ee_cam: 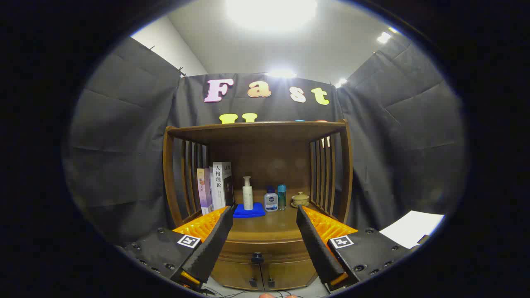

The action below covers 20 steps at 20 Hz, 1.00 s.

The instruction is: Pull open the drawer, take out the items inside it, and place them on the countertop above the cabinet.

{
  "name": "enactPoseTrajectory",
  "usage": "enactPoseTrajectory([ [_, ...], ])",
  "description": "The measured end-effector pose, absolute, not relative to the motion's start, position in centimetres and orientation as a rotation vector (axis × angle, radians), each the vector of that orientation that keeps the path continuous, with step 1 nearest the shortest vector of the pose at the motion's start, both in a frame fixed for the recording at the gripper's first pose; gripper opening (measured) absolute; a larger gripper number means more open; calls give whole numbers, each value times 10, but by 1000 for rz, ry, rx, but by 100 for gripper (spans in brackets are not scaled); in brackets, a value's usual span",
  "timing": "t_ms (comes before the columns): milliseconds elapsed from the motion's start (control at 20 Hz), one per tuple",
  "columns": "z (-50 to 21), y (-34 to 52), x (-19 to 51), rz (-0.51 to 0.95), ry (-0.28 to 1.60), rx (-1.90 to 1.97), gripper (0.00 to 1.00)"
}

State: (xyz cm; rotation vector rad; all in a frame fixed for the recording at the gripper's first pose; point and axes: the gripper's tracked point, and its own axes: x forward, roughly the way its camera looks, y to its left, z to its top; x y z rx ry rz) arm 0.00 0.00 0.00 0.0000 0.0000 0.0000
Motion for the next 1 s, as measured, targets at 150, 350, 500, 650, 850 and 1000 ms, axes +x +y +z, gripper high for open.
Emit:
enactPoseTrajectory([
  [150,-14,1,5,18,19,5,98],
  [350,-22,-6,9,8,29,16,98],
  [500,-27,-8,12,6,36,36,97],
  [650,-31,-7,15,7,45,38,97],
  [850,-37,-9,17,-3,57,35,97],
  [1000,-40,-10,19,-5,58,36,97],
])
